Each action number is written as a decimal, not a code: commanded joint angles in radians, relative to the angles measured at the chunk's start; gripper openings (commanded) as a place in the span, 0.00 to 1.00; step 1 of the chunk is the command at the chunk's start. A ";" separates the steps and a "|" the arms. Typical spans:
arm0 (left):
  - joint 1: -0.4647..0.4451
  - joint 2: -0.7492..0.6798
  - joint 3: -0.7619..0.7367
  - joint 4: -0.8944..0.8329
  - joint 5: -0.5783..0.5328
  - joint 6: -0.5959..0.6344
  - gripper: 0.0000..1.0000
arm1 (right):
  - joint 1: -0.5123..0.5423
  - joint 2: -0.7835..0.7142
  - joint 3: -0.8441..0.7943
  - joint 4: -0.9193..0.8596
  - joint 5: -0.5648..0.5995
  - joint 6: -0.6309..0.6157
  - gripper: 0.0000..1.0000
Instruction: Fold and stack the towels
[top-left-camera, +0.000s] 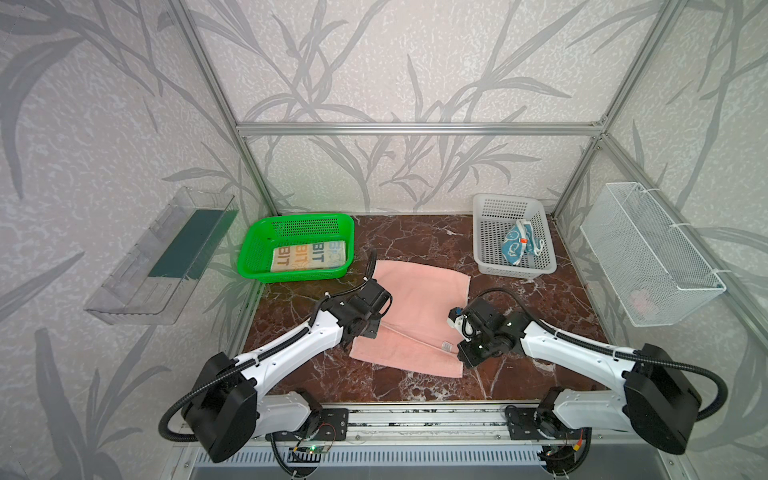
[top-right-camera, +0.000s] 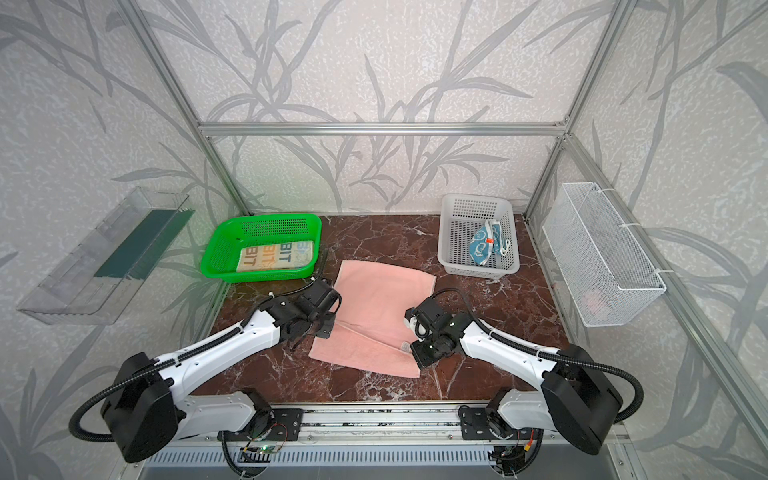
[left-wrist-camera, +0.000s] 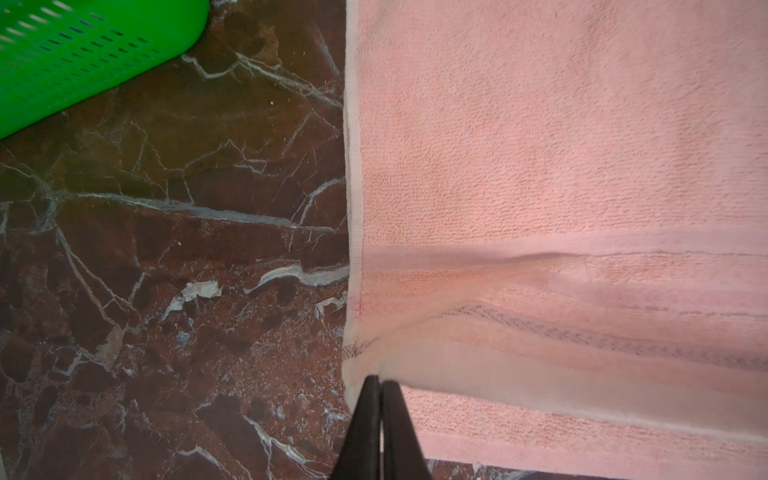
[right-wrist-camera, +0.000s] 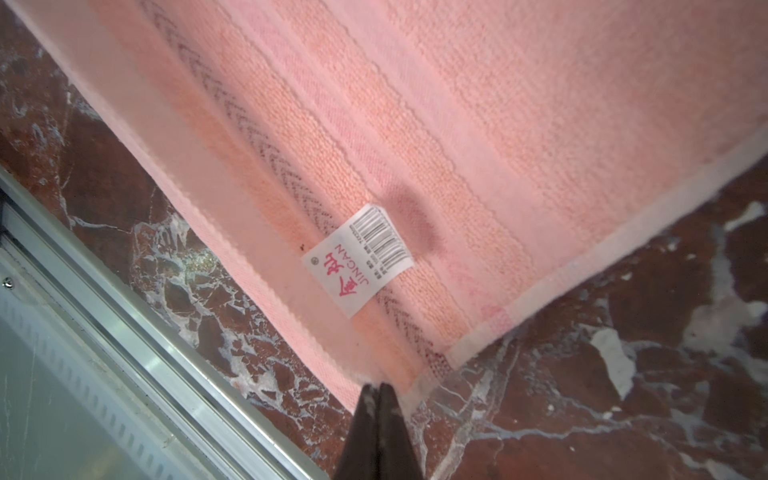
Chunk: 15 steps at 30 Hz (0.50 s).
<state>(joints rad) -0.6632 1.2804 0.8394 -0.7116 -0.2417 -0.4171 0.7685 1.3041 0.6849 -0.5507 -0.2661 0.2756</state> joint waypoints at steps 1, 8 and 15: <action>-0.003 0.009 -0.021 -0.042 -0.021 -0.069 0.12 | 0.022 0.018 -0.017 0.004 -0.038 0.010 0.00; -0.003 -0.078 -0.062 -0.047 -0.014 -0.115 0.60 | 0.056 0.007 -0.032 -0.009 -0.083 -0.006 0.19; -0.002 -0.169 -0.089 0.028 -0.061 -0.084 0.99 | 0.058 -0.115 -0.032 -0.015 -0.045 0.002 0.53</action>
<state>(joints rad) -0.6632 1.1336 0.7654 -0.7177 -0.2543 -0.4973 0.8204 1.2564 0.6521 -0.5533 -0.3321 0.2729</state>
